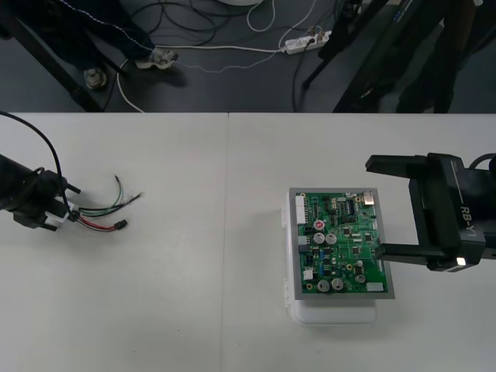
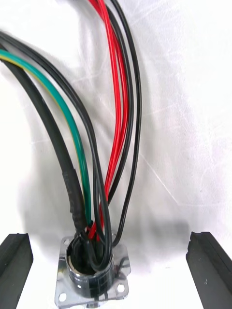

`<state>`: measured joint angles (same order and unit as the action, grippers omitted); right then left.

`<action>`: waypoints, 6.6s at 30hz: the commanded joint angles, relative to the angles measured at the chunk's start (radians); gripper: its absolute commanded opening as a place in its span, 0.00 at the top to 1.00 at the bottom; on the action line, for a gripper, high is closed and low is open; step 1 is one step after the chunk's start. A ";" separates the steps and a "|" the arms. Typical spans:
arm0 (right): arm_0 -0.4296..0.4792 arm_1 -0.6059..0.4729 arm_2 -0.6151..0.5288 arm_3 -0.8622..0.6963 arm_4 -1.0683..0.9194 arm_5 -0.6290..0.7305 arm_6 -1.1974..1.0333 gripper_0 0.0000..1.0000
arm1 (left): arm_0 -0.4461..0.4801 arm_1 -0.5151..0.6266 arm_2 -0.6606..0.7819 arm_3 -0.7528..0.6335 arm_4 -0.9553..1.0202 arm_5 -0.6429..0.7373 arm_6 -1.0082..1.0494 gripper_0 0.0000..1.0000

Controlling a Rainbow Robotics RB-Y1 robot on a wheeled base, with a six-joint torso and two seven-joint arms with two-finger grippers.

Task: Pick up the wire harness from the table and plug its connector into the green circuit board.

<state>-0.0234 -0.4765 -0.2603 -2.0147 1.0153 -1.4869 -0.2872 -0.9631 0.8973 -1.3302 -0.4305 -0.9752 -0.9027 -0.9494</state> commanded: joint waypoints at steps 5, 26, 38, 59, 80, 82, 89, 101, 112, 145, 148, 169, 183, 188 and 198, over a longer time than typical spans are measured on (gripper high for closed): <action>-0.033 0.019 0.056 -0.044 0.009 0.054 0.002 0.00 | 0.015 -0.012 -0.001 0.021 0.006 0.053 0.040 0.06; -0.038 0.010 0.079 -0.044 0.008 0.053 -0.021 0.00 | 0.015 -0.032 0.000 0.021 -0.007 0.056 0.055 1.00; -0.036 0.010 0.078 -0.044 0.009 0.051 -0.021 0.00 | 0.009 -0.028 0.000 0.021 0.023 0.022 0.055 1.00; -0.038 0.009 0.079 -0.044 0.008 0.051 -0.024 0.00 | -0.143 0.103 0.006 0.007 0.118 -0.332 0.077 1.00; -0.036 0.006 0.078 -0.044 0.008 0.053 -0.035 0.00 | -0.197 0.290 0.240 -0.303 0.029 -0.628 0.426 1.00; -0.038 0.006 0.079 -0.044 0.006 0.051 -0.036 0.00 | -0.197 0.296 0.252 -0.329 0.032 -0.654 0.468 1.00; -0.036 0.004 0.076 -0.044 0.003 0.051 -0.043 0.00 | -0.197 0.321 0.324 -0.421 0.035 -0.668 0.607 1.00; -0.038 -0.004 0.064 -0.044 -0.008 0.051 -0.061 0.00 | -0.197 0.347 0.393 -0.596 0.113 -0.668 0.837 1.00; -0.038 -0.005 0.059 -0.044 -0.023 0.051 -0.076 0.00 | -0.184 0.344 0.433 -0.731 0.242 -0.668 1.029 1.00; -0.027 -0.017 0.030 -0.047 -0.049 0.022 -0.110 0.00 | 0.580 0.011 1.388 -1.614 0.067 -0.668 1.844 1.00; -0.027 -0.016 0.029 -0.047 -0.049 0.020 -0.113 0.00 | 0.609 -0.047 1.410 -1.674 0.036 -0.668 1.896 1.00; -0.096 -0.137 -0.025 -0.047 -0.072 -0.033 -0.165 0.00 | 0.678 -0.353 1.433 -1.754 -0.065 -0.668 2.196 1.00; -0.299 -0.166 -0.014 0.211 -0.098 -0.084 -0.171 0.00 | 0.725 -0.388 1.353 -1.752 -0.079 -0.668 2.196 1.00; -0.329 -0.168 0.006 0.254 -0.101 -0.084 -0.165 0.00 | 0.725 -0.400 1.323 -1.751 -0.071 -0.668 2.196 1.00; -0.415 -0.177 0.085 0.341 -0.144 -0.084 -0.162 0.00 | 0.725 -0.436 1.273 -1.743 -0.040 -0.668 2.196 1.00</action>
<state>-0.3764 -0.6114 -0.2374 -1.6948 0.9172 -1.5647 -0.4329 -0.2486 0.4922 -0.0238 -2.1542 -1.0398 -1.5450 1.2889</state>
